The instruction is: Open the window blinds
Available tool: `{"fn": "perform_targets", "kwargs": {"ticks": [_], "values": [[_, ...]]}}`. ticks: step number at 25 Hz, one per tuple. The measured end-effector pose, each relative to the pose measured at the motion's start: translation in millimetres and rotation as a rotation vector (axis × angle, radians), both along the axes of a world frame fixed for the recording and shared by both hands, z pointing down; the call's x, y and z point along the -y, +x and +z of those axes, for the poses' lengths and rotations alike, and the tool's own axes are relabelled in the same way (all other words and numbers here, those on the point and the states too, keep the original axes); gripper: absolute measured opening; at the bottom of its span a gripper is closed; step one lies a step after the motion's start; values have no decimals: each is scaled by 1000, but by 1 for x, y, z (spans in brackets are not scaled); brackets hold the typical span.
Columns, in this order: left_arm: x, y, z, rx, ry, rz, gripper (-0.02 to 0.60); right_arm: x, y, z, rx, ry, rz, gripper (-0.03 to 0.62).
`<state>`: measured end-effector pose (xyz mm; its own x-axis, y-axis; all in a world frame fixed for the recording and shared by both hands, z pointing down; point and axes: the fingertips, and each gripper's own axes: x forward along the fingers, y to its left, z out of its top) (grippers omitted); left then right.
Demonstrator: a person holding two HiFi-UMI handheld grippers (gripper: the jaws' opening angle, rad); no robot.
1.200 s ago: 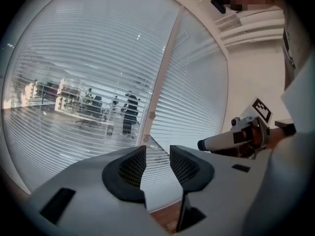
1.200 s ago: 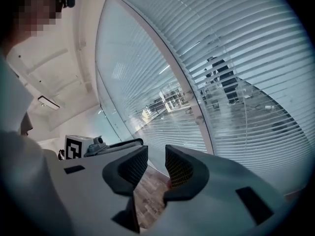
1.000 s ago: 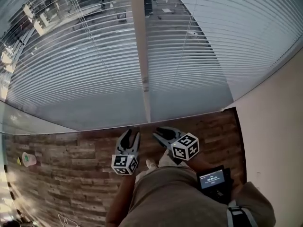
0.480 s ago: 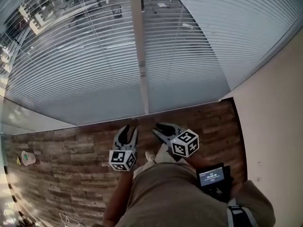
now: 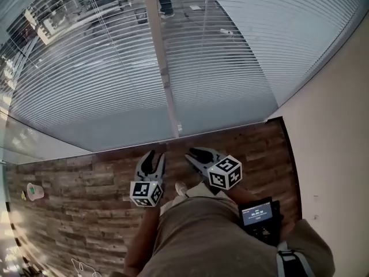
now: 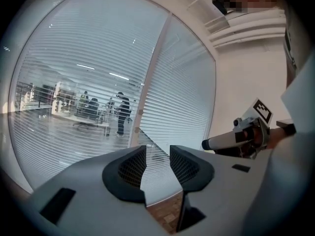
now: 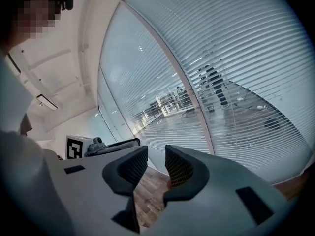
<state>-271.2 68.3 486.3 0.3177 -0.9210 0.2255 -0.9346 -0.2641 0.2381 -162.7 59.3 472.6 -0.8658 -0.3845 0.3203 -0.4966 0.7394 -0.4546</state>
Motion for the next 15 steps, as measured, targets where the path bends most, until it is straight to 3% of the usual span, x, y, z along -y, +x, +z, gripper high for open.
{"fn": "perform_targets", "kwargs": {"ticks": [3, 15], "values": [[-10, 18, 1, 1, 0, -14, 158, -10, 23, -2, 5, 7, -2, 108], [-109, 153, 32, 4, 1, -10, 158, -108, 158, 31, 7, 8, 2, 107]]}}
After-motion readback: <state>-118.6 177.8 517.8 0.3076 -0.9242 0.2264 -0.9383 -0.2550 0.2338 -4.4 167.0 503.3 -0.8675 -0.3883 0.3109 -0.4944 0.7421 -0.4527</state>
